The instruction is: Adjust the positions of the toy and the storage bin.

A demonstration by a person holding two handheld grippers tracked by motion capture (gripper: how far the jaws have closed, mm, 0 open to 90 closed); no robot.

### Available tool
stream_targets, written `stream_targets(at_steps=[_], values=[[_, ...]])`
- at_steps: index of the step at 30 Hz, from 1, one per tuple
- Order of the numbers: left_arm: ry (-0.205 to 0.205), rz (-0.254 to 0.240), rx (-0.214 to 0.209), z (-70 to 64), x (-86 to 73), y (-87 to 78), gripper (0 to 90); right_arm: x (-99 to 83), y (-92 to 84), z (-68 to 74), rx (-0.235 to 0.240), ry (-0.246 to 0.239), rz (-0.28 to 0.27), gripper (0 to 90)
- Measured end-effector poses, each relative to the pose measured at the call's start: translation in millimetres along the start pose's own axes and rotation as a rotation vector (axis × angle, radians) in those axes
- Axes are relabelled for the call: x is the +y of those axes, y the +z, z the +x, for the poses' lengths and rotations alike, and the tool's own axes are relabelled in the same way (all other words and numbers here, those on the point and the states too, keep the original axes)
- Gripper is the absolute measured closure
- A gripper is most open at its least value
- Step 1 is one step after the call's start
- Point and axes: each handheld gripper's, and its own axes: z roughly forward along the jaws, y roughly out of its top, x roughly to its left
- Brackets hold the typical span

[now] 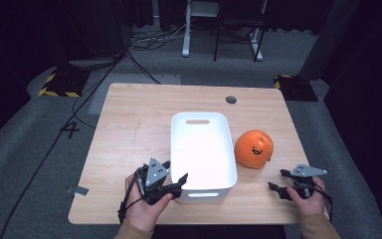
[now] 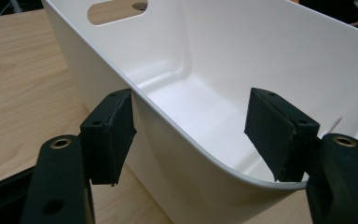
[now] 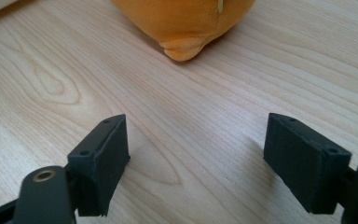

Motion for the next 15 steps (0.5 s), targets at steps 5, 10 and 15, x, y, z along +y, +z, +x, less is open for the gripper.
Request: stream_targets(at_steps=[5,10,15], values=[[0.015,-0.001,-0.030,-12.5,-3.8,-2.9,33.4,0.1,0.0,0.1,-0.001,0.000,0.001,22.7],[0.017,0.000,-0.038,-20.8,-6.3,-5.7,33.3,0.0,0.0,-0.1,-0.001,-0.002,0.000,22.7],[0.016,0.012,-0.035,-34.0,-9.9,-10.9,32.2,0.0,-0.1,-0.2,0.000,-0.003,0.002,22.7]])
